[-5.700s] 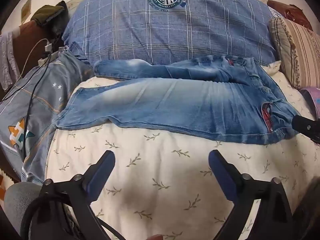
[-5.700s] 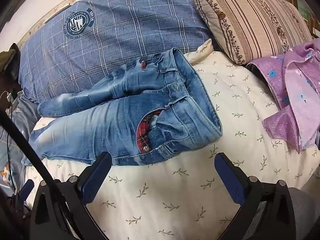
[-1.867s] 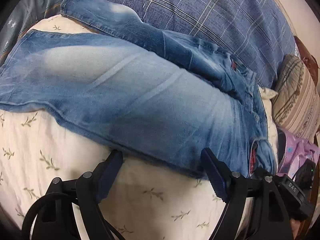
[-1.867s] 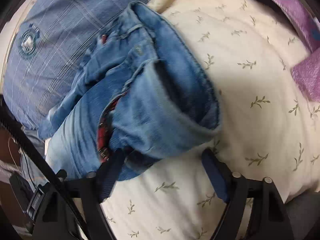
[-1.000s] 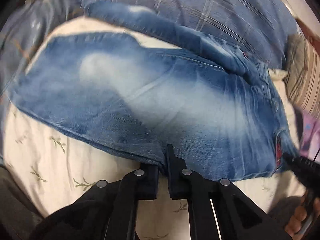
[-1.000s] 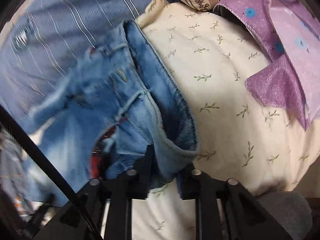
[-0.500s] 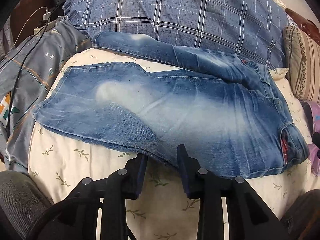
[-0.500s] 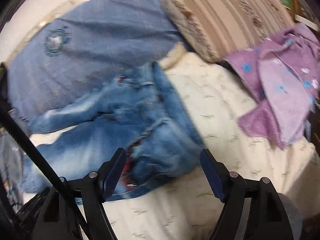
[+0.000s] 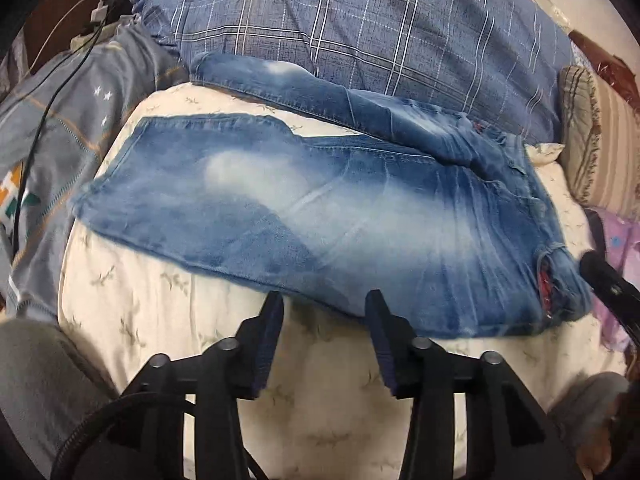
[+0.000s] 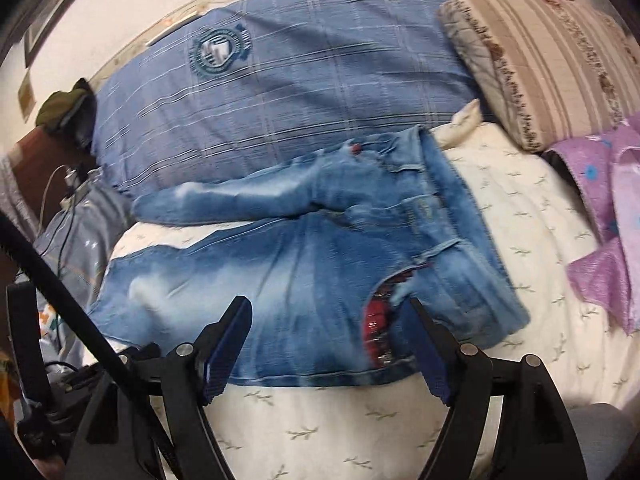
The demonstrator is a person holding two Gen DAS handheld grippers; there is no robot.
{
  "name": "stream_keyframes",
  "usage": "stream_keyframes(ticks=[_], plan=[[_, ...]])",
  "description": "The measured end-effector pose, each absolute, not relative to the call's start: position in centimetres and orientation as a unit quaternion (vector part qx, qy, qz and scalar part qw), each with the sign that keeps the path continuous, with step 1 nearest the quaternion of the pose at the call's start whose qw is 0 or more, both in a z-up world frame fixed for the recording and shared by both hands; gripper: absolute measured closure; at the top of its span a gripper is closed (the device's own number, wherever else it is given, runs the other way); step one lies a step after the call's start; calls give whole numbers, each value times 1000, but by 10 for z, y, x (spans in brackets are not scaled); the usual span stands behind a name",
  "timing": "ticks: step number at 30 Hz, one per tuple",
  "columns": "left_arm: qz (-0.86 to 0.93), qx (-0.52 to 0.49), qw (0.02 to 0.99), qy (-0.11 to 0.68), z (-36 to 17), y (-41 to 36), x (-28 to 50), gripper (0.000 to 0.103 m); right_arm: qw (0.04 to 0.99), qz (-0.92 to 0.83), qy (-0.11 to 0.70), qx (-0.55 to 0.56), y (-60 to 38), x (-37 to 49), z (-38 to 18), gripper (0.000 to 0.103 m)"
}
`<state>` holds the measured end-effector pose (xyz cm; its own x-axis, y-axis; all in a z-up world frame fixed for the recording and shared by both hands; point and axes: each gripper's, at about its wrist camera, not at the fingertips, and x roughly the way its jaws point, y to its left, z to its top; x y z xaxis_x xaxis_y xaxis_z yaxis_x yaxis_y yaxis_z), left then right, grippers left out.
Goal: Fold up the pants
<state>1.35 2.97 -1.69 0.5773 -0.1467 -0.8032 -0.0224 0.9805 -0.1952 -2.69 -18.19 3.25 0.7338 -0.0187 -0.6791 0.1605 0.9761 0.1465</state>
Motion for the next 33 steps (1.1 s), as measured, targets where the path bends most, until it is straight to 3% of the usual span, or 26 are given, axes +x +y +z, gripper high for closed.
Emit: stream_keyframes(ticks=[4,6,12,23,24,25,27,28,30,33], plan=[[-23,-108,881,459,-8,52,15,56,918,1,383,103,-163,-14,32,25],[-11,-121,880,459,0,70,23,53,910,37,400,105,-150,-1,32,19],[72,-162,868,463,15,152,59,35,880,143,443,92,-92,42,13,17],[112,-235,821,509,-32,209,105,45,850,237,468,-51,24,54,-52,17],[120,-237,817,511,-36,212,107,57,854,223,463,-80,32,51,-58,17],[135,-231,815,513,-41,215,106,75,858,213,456,-100,35,50,-62,23],[148,-227,823,499,-35,218,102,88,868,186,437,-145,42,42,-70,43],[145,-231,827,492,-33,218,99,99,872,180,426,-158,43,38,-69,48],[152,-224,845,462,-18,218,87,101,876,178,416,-167,43,32,-64,82],[166,-203,857,443,-5,210,69,101,873,193,416,-162,43,25,-54,93]])
